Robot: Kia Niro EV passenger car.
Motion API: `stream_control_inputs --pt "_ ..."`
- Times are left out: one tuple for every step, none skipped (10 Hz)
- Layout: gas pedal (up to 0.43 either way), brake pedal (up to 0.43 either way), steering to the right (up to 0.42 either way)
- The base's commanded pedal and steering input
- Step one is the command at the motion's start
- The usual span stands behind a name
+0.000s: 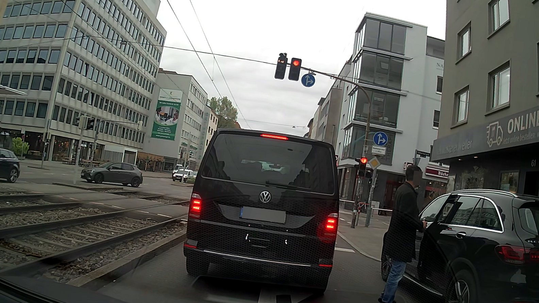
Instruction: Follow the waypoints while adhering to traffic rules and regulations
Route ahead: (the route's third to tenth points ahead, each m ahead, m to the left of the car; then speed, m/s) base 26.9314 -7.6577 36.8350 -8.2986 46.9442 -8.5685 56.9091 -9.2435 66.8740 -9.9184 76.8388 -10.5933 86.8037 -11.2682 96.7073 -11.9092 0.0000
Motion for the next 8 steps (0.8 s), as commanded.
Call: stream_control_inputs --pt "0.0 0.305 -0.014" --pt "0.0 0.305 -0.013" --pt "0.0 0.311 -0.011" --pt "0.0 0.311 -0.013" --pt "0.0 0.311 -0.017" --pt "0.0 0.311 -0.018" --pt "0.0 0.305 -0.019" --pt "0.0 0.305 -0.019"
